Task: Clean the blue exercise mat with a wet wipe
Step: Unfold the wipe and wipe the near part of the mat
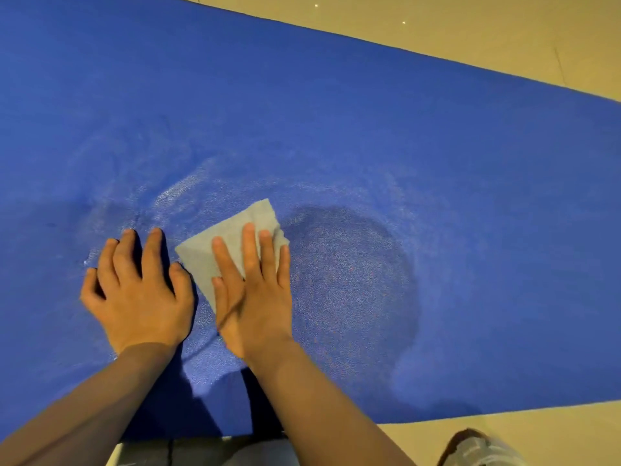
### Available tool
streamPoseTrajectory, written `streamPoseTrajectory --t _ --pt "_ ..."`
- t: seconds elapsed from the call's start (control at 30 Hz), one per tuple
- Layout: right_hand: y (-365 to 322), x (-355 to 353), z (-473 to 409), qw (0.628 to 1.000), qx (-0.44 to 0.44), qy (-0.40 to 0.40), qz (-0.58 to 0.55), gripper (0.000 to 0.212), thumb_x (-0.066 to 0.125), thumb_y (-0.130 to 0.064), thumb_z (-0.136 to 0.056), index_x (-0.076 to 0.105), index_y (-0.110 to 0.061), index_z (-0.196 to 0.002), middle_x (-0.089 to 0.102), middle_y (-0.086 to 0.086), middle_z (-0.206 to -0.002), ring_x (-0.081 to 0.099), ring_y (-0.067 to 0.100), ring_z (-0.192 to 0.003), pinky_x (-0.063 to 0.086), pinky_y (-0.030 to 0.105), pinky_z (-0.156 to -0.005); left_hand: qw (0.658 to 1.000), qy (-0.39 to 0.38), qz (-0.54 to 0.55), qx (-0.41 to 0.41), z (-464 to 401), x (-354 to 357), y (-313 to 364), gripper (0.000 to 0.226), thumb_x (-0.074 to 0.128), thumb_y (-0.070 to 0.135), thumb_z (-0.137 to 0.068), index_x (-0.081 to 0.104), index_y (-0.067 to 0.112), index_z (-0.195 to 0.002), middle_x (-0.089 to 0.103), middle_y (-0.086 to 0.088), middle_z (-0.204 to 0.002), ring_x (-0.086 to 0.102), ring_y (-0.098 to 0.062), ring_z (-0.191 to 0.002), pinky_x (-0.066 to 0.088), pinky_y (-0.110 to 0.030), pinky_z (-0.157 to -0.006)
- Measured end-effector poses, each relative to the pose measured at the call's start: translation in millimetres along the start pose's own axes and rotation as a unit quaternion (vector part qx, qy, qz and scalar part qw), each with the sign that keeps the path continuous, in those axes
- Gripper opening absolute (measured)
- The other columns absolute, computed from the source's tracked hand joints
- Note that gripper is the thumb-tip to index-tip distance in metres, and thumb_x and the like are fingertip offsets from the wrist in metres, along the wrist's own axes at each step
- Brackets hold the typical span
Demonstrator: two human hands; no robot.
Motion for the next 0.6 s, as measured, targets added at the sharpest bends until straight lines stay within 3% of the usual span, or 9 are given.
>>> streamPoseTrajectory --t 0.13,0.23,0.3,0.37,0.47,0.6 --pt "46 -9 38 0.999 -0.003 -0.017 0.045 0.056 0.030 -0.048 -0.098 0.038 -0.029 -0.150 0.030 0.009 -0.158 0.026 0.032 -0.147 0.010 0.058 -0.115 1.000 0.000 0.006 0.001 0 0 -1 0.054 0.036 0.035 -0.093 0.050 0.014 -0.141 0.039 -0.015 -0.150 0.025 -0.032 -0.145 0.016 -0.052 -0.111" --pt "138 -29 71 0.983 0.159 -0.029 0.086 0.061 0.025 -0.053 -0.095 0.031 -0.029 -0.151 0.033 0.012 -0.157 0.032 0.038 -0.143 0.008 0.057 -0.115 1.000 -0.005 0.009 0.004 0 1 0 0.053 0.037 0.035 -0.093 0.050 0.014 -0.140 0.039 -0.015 -0.150 0.025 -0.032 -0.144 0.017 -0.054 -0.111" --pt "208 -43 103 0.953 0.282 -0.070 0.086 0.067 0.013 -0.058 -0.091 0.021 -0.031 -0.152 0.024 0.013 -0.160 0.025 0.037 -0.146 0.005 0.059 -0.115 1.000 -0.010 0.006 0.003 0 1 0 0.053 0.037 0.035 -0.093 0.049 0.015 -0.140 0.038 -0.014 -0.150 0.024 -0.032 -0.144 0.017 -0.054 -0.111" --pt "256 -57 133 0.932 0.343 -0.083 0.081 0.070 0.005 -0.061 -0.090 0.017 -0.032 -0.153 0.018 0.012 -0.162 0.018 0.036 -0.148 0.002 0.064 -0.114 1.000 -0.019 -0.001 0.002 0 1 1 0.054 0.035 0.036 -0.093 0.048 0.015 -0.141 0.037 -0.014 -0.151 0.023 -0.032 -0.145 0.016 -0.054 -0.111" --pt "269 -64 145 0.938 0.322 -0.079 0.103 0.066 0.013 -0.052 -0.098 0.028 -0.021 -0.154 0.021 0.014 -0.161 0.017 0.036 -0.148 0.003 0.067 -0.113 1.000 -0.029 -0.001 -0.005 -3 -1 1 0.057 0.032 0.037 -0.091 0.047 0.016 -0.142 0.036 -0.014 -0.152 0.022 -0.032 -0.146 0.015 -0.054 -0.113" --pt "226 -52 104 0.984 0.169 -0.024 0.049 0.057 0.022 -0.037 -0.101 0.035 -0.012 -0.151 0.026 0.010 -0.160 0.023 0.032 -0.147 0.007 0.056 -0.117 0.999 -0.033 -0.005 -0.009 -1 -2 4 0.058 0.032 0.037 -0.092 0.048 0.015 -0.144 0.037 -0.014 -0.153 0.024 -0.032 -0.146 0.011 -0.052 -0.117"
Point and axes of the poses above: each hand's wrist, its own z-axis away from the middle knuckle, its own x-axis out of the palm, y = z × x, the point moved 7 cm from there along -z, towards the middle knuckle
